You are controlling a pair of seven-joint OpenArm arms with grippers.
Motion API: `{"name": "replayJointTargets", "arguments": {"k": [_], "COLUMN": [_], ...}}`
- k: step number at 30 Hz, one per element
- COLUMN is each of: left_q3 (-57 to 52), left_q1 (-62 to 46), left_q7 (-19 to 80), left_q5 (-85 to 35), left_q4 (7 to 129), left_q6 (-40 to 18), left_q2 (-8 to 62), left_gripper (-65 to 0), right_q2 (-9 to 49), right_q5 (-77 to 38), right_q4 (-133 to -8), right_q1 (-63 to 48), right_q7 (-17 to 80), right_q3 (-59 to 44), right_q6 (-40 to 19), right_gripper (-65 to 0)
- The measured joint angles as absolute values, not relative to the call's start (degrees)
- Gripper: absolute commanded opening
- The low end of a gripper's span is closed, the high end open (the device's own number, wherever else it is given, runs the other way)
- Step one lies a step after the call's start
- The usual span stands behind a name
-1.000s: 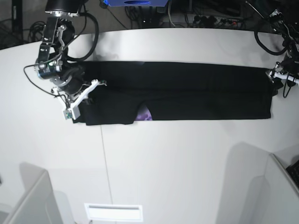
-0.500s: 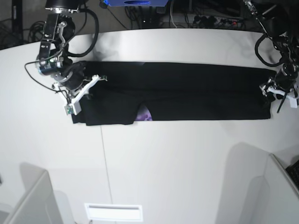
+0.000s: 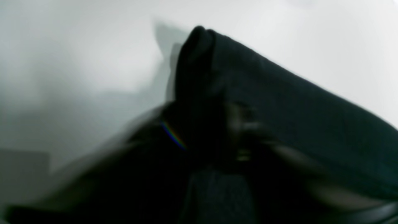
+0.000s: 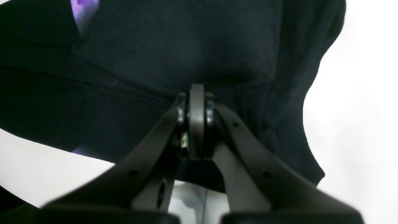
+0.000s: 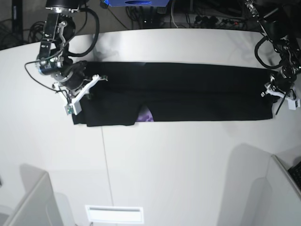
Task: Fold the T-shirt properly
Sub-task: 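Grasp the folded strip's ends with both grippers, then move the left gripper inward along the strip and pinch the fabric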
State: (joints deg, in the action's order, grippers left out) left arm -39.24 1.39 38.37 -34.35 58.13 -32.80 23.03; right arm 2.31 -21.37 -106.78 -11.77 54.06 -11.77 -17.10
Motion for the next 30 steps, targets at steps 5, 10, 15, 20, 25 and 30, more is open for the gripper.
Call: {"name": "replayJointTargets", "arguments": {"k": [5, 10, 15, 20, 25, 30], "left_q3": [-39.33, -39.35, -39.55, -39.44, -39.48, -39.05], "left_q1": [1.13, 1.43, 0.78, -2.00, -6.11, -9.85], "left_q7": [38.57, 39.86, 40.27, 40.29, 40.47, 40.51], "left_q5": [-34.41, -33.52, -33.04, -33.21, -33.06, -32.99], "left_q4": [58.04, 58.28, 62.17, 69.58, 77.60, 84.71], "left_q6": [-32.80, -32.80, -31.94, -32.18, -31.94, -31.77], "left_q2": [23.05, 24.47, 24.95, 25.02, 24.71, 22.15], "left_gripper": [-65.0, -65.0, -65.0, -65.0, -65.0, -65.0], "right_q2": [2.28, 2.22, 2.17, 0.84, 1.41, 1.26], "right_q5": [-21.45, -21.54, -21.61, -28.49, -32.40, -32.64], "right_q4": [-106.83, -106.87, -106.87, -106.87, -106.87, -106.87], "right_q1": [-12.93, -14.00, -14.02, -14.17, -14.04, -13.85], "right_q7": [54.00, 54.04, 54.02, 54.04, 54.13, 54.02], "right_q3": [-12.01, -12.16, -12.27, -15.75, -19.68, -19.66], "right_q6": [-17.10, -17.10, -17.10, -17.10, -17.04, -17.04], "right_gripper": [-65.0, -65.0, -65.0, -65.0, -65.0, -65.0]}}
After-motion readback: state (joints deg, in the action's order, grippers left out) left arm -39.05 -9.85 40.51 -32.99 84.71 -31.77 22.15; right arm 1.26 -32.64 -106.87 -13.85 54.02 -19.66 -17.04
